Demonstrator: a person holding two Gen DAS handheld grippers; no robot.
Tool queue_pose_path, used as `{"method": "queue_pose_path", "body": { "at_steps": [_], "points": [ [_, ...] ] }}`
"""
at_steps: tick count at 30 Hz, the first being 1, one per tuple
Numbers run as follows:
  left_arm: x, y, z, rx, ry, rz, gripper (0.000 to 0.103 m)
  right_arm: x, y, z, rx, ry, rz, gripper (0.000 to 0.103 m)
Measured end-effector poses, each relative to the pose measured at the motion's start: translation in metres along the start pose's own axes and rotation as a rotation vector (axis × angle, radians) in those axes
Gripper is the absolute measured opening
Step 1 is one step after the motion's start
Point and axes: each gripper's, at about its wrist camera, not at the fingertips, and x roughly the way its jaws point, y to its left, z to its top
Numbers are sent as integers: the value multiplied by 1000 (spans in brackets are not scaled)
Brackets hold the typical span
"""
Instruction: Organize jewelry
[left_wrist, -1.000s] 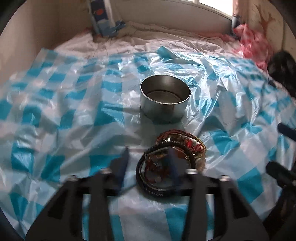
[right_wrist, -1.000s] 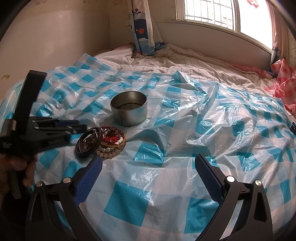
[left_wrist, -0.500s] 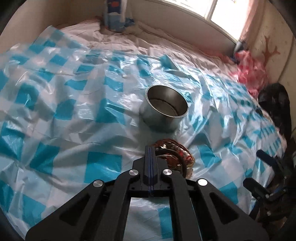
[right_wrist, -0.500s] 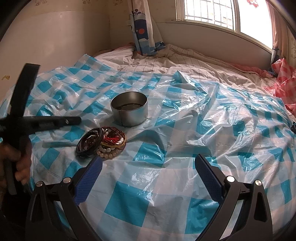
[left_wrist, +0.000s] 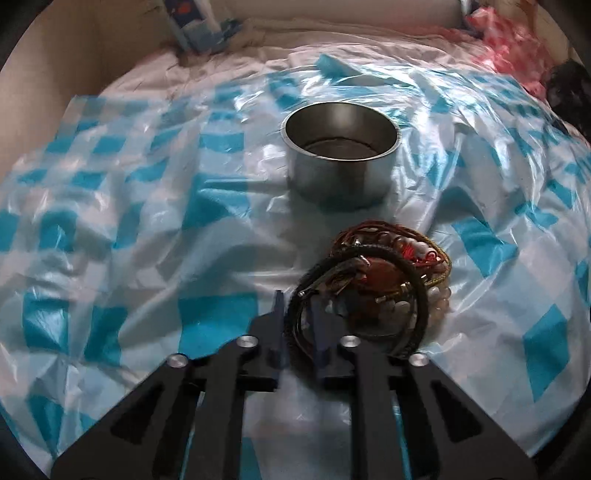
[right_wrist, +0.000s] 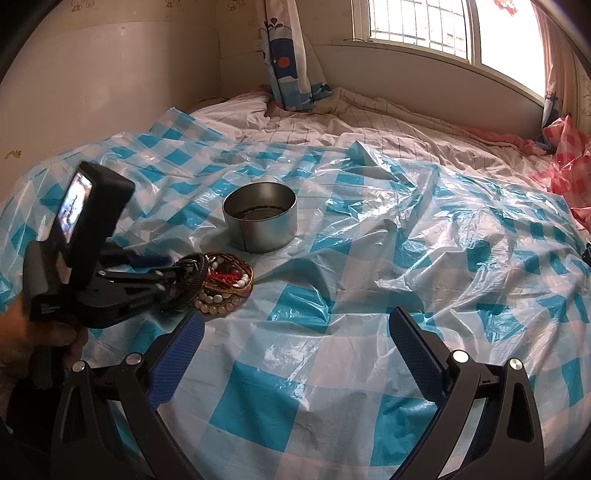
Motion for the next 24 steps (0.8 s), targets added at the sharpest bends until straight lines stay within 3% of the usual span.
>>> {"method": "queue_pose_path", "body": {
  "at_steps": [1, 7, 9, 10, 13, 15, 18, 24],
  "points": [
    [-2, 3, 0, -18, -4, -18, 5, 0, -3, 1, 1, 0, 2, 96],
    [-24, 50, 0, -281, -90, -290, 5, -1, -3, 1, 0, -1, 2, 96],
    [-26, 57, -2, -324, -103, -312, 5, -1, -4, 1, -3, -3, 2, 96],
    [-27, 60, -4, -340, -107, -314, 5, -2, -4, 2, -3, -3, 2, 96],
    [-17, 58, -6, -301, -51, -174, 5, -1, -4, 2, -10, 3, -5, 96],
    [-20, 59, -7, -316, -62, -208, 5, -1, -3, 2, -16, 2, -8, 96],
    [-21, 70, -9, -352, -68, -201, 5, -4, 2, 4, -39, -21, -2, 96],
    [-17, 76, -11, -366, -42, -174, 5, 26, 26, 21, -87, 21, 165, 96]
  ]
}}
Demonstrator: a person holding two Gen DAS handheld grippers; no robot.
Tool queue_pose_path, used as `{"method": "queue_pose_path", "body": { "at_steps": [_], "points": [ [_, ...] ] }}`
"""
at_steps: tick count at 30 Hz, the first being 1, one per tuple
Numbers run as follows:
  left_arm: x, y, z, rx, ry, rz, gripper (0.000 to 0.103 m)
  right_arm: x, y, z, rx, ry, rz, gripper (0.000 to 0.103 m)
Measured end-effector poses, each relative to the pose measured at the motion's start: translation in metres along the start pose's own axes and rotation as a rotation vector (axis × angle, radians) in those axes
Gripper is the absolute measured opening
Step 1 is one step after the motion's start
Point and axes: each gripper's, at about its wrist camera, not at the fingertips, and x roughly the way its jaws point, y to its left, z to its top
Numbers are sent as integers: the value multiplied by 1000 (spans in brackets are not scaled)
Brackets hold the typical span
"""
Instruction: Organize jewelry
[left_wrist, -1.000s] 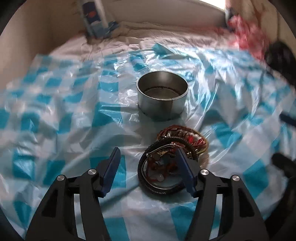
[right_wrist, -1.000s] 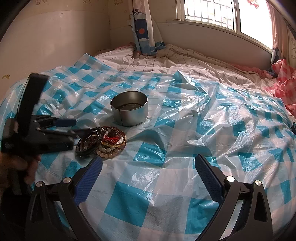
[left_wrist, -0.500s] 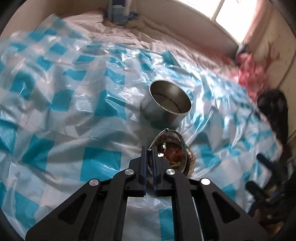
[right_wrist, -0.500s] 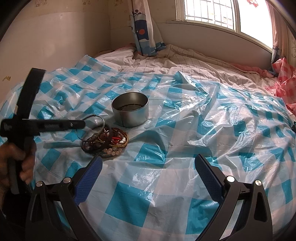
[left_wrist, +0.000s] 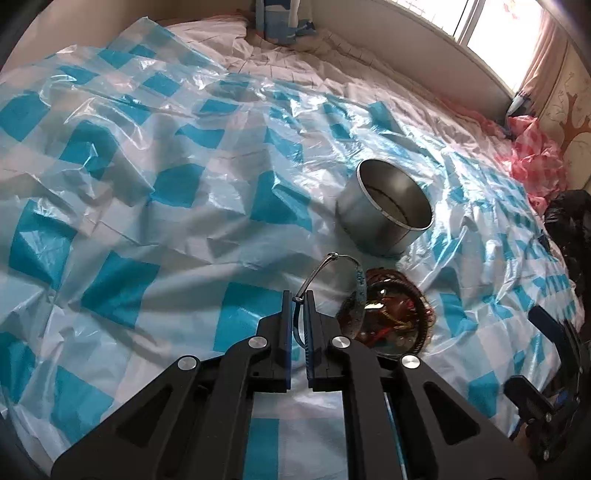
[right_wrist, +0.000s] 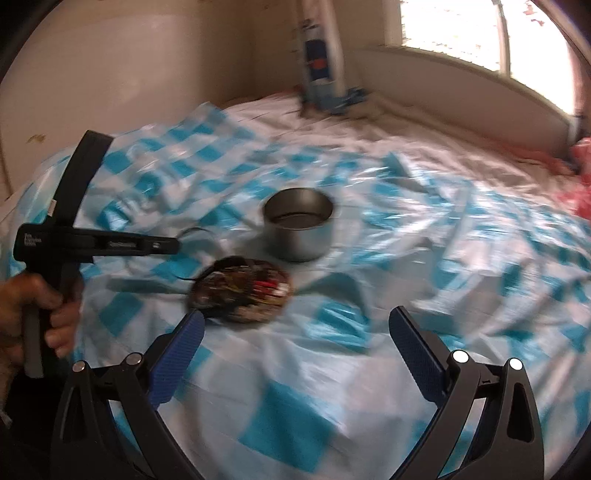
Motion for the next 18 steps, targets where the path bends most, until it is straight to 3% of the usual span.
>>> {"method": "queue_pose_path", "body": {
  "at_steps": [3, 5, 8, 12, 14, 16, 18],
  "points": [
    [2, 2, -2, 4, 18, 26, 5, 27, 8, 14, -24, 32, 39, 93],
    [3, 4, -2, 2, 24, 30, 5, 49, 11, 21, -39, 75, 61, 70],
    [5, 6, -2, -1, 34, 34, 5, 71, 9, 25, -30, 120, 72, 57],
    [7, 8, -2, -7, 41, 33, 5, 95, 7, 26, -20, 179, 87, 50],
    [8, 8, -2, -4, 48, 38, 5, 104, 7, 25, -8, 198, 120, 39],
    [9, 8, -3, 0, 53, 39, 5, 105, 9, 24, -6, 198, 139, 16],
    [7, 6, -2, 4, 46, 32, 5, 99, 10, 25, -6, 182, 136, 11]
  ]
}}
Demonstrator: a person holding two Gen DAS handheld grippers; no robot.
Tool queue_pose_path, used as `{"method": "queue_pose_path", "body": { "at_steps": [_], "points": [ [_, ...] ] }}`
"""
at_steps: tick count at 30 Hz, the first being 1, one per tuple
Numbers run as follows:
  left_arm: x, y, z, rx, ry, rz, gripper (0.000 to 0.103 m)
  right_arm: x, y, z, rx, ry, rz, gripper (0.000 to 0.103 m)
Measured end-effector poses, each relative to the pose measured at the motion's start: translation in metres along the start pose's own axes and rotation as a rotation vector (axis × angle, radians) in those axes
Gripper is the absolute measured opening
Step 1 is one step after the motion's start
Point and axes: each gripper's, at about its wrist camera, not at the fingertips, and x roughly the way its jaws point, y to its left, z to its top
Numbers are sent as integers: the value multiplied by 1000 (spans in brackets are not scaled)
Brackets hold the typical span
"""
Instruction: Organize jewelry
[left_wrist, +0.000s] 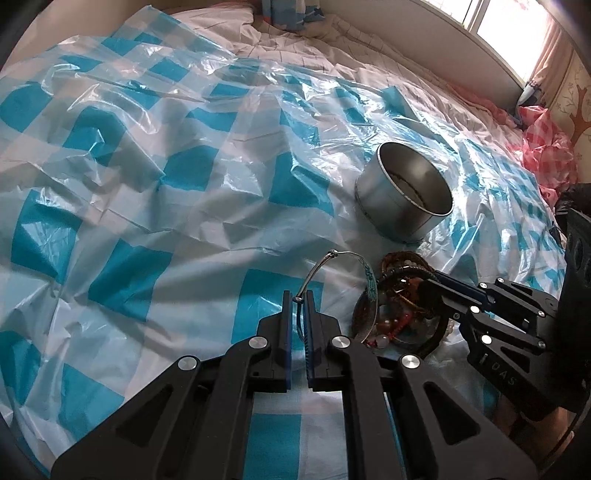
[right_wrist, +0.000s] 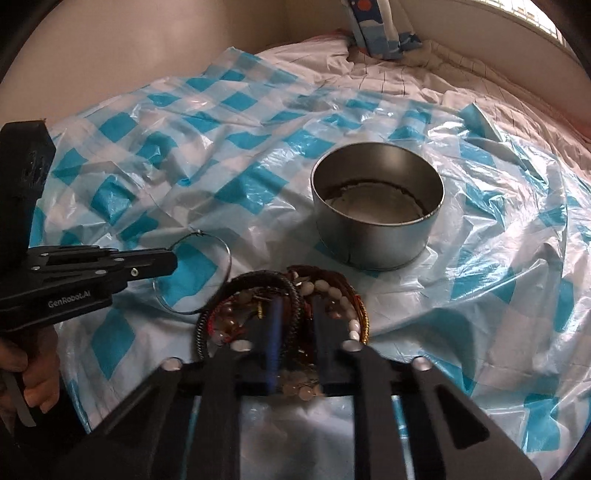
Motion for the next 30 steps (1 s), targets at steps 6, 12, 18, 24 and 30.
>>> {"method": "queue_pose_path", "body": {
  "at_steps": [6, 12, 18, 24, 30],
  "points": [
    [-13, -5, 3, 10, -55, -31, 5, -33, -10, -6, 62, -81, 22, 11],
    [-22, -15, 8, 17, -100, -77, 5, -74, -36, -12, 173, -200, 20, 11],
    [-22, -38, 19, 26, -128, -152, 5, -83, -68, -16, 278, -243, 24, 11],
    [-13, -56, 37, 28, -130, -188, 5, -95, -94, -12, 370, -317, 32, 11],
    [2, -69, 62, 28, -136, -189, 5, -92, -101, 5, 399, -350, 39, 11]
  ]
}}
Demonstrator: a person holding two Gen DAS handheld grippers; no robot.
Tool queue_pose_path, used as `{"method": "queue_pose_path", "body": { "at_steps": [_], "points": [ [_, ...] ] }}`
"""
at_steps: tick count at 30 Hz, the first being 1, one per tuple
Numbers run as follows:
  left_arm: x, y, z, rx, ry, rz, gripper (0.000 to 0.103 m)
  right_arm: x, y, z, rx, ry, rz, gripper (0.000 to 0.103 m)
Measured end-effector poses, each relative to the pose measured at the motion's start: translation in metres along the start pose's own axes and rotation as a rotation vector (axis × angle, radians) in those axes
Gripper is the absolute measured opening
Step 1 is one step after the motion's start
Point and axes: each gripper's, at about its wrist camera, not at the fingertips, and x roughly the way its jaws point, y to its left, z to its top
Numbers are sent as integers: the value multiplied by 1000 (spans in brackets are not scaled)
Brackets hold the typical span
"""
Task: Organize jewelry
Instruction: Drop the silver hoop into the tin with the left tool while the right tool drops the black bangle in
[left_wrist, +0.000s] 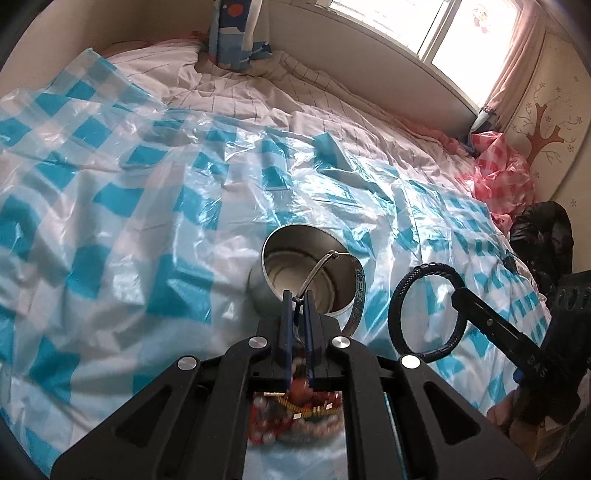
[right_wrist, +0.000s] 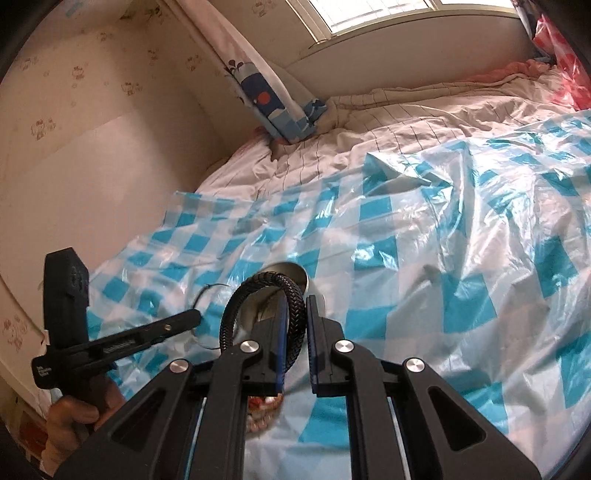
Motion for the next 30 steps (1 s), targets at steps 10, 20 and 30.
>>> {"method": "queue_pose_path", "body": {
  "at_steps": [10, 20, 30],
  "points": [
    [36, -4, 23, -8, 20, 18, 5, 37, 2, 20, 17, -23, -3, 11],
    [65, -7, 22, 6, 82, 59, 5, 59, -10, 21, 27, 9, -26, 11],
    [43, 11, 30, -26, 17, 140, 41, 90, 1, 17, 9, 67, -5, 11]
  ]
}}
